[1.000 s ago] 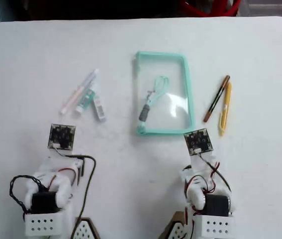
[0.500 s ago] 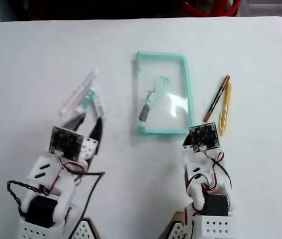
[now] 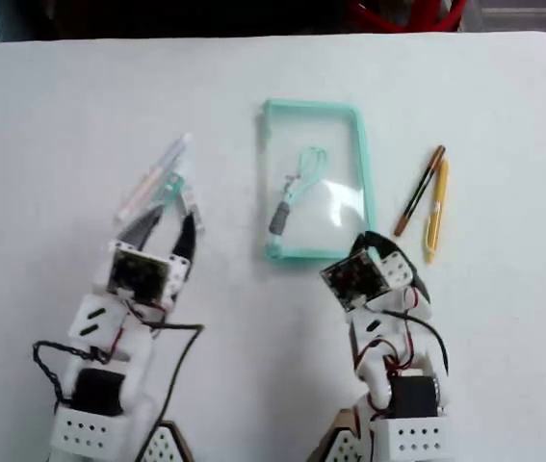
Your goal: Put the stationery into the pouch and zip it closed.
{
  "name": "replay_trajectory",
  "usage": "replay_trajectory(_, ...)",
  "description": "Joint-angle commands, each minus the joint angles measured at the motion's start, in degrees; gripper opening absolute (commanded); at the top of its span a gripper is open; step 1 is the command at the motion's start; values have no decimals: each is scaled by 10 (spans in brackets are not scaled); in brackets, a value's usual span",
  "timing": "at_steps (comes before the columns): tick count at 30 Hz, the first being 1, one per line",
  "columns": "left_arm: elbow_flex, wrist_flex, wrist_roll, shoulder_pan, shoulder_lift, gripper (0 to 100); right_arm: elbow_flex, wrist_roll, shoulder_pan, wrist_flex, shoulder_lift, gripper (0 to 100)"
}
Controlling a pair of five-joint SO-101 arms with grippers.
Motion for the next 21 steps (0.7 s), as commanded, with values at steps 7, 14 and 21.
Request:
replay_trajectory(7, -2, -8, 42, -63, 0, 146, -242, -55, -202, 87, 99, 21)
replay_trajectory(14, -2, -2, 41, -60, 0, 146, -491, -181, -230, 109, 493, 23)
replay_trajectory(21, -2, 11, 43, -61, 0, 146, -767, -382, -234, 272, 809, 258)
